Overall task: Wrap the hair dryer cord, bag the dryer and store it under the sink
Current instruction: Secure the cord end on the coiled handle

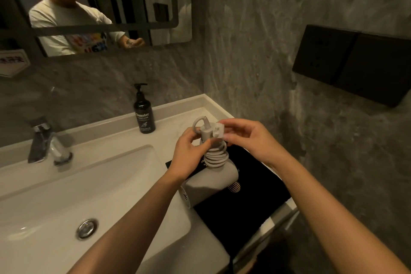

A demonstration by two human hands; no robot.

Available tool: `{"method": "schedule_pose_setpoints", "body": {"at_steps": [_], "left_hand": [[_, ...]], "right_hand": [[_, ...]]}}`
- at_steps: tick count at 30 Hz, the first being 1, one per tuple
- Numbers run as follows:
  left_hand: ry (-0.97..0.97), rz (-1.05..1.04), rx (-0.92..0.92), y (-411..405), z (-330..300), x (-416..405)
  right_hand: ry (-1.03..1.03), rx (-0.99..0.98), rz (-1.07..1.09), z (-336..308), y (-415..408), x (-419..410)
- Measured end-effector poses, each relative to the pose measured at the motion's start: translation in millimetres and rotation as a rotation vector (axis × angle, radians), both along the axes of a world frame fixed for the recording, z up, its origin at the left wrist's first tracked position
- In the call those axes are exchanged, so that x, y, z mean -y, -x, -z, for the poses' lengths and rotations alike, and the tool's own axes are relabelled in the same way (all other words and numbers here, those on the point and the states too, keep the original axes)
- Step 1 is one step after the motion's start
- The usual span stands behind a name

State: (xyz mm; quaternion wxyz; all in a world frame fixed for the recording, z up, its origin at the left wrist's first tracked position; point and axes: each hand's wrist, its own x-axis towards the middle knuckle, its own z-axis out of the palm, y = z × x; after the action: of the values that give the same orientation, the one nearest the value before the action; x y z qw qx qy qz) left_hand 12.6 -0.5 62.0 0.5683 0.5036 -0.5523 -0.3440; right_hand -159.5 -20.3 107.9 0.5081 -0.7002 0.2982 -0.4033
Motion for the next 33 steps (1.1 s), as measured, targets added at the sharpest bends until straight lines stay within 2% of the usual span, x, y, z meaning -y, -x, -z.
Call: {"method": "schedule_pose_setpoints", "body": {"at_steps": [2,4,7,12,17,27,33], "left_hand": [[-0.001,-0.005,0.013,-2,1,-1],[-0.023,-0.012,-0.020,-4,2,-2],[-0.048,-0.007,-0.097,-6,2,-5],[-0.045,-0.051,-0.083,-11,2,-8],[-0.049,-0.051,-0.042,-8,-3,-8],[0.084,-0.077,-0.066,15,-17,-9],[0.047,-0.078,-0.041,35,-16,-2]], "right_hand": [[0.138,-0.092,0.078,-2,-5,7],[0.188,-0.143,0.073,-4,-9,11],[0.134,-0.106,0.027,-4,-20,13],[0.181,-0.089,0.115,5,-29,16],[0.209,-0.121,0.212,8,-32,16],[0.283,-0.201,0.321,-7,-14,9],[0.298,-0.309,0.421,-9,3,4]]}}
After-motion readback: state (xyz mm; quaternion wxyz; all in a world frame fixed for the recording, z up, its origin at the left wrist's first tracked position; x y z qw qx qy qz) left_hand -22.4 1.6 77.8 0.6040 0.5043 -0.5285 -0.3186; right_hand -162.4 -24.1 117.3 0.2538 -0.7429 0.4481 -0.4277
